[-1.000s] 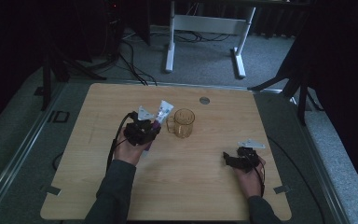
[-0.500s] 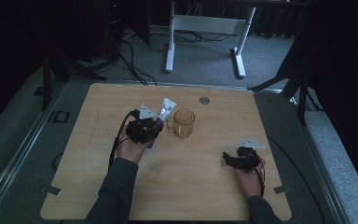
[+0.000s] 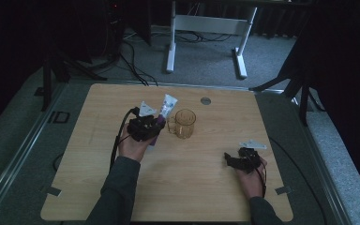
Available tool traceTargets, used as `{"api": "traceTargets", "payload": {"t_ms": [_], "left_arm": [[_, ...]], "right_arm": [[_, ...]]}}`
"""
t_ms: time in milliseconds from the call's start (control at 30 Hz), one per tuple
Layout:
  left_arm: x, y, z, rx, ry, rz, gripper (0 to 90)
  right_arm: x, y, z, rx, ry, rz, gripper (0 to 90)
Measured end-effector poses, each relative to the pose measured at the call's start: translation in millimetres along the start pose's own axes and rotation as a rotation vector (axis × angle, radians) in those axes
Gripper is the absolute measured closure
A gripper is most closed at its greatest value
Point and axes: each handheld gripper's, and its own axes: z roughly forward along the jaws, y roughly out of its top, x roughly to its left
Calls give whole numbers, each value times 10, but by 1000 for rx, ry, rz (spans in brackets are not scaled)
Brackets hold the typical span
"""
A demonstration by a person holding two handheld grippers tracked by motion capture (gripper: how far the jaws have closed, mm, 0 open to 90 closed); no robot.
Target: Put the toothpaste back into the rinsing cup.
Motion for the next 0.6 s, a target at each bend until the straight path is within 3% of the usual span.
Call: {"api": "traceTargets", "payload": {"t_ms": [500, 600], "left_arm": [[6, 76, 15, -5, -20, -5, 728], [17, 90, 28, -16, -25, -22, 728]], "right_arm": [[0, 0, 0, 0, 0, 0, 229], [0, 0, 0, 0, 0, 0, 229]]}}
